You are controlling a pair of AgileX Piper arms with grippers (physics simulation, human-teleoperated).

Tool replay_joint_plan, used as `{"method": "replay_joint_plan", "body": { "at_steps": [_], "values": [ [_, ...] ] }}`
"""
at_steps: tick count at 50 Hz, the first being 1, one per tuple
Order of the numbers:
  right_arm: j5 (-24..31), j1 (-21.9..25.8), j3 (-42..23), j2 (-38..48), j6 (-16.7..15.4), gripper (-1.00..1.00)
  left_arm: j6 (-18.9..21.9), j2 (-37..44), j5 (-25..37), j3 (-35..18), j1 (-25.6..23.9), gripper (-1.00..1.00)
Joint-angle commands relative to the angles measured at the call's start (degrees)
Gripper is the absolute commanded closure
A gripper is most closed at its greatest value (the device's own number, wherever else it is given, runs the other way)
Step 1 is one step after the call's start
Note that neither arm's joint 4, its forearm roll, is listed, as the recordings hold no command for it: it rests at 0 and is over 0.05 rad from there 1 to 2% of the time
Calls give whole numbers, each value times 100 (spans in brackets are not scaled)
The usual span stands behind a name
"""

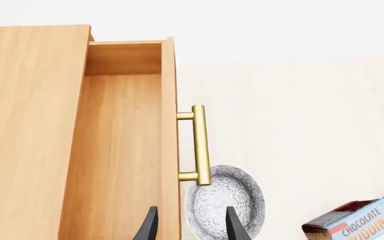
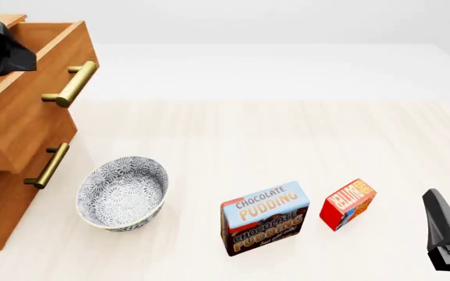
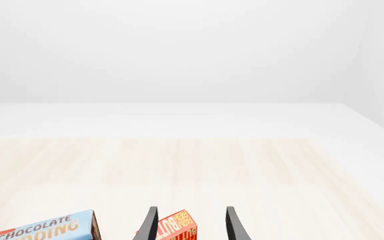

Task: Put the butter at the back in the top drawer of the cabinet and close it.

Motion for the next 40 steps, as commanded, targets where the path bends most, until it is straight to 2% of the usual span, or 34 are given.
{"method": "replay_joint_plan", "body": {
  "at_steps": [1,30,40],
  "values": [
    [0,0,0,0,0,-100,-2,38,-85,145,58,-100],
    [0,0,0,0,0,-100,-6,255,-328,409,172,-100],
    [0,0,0,0,0,-100,-130,343,-313,462,146,-100]
  ]
}}
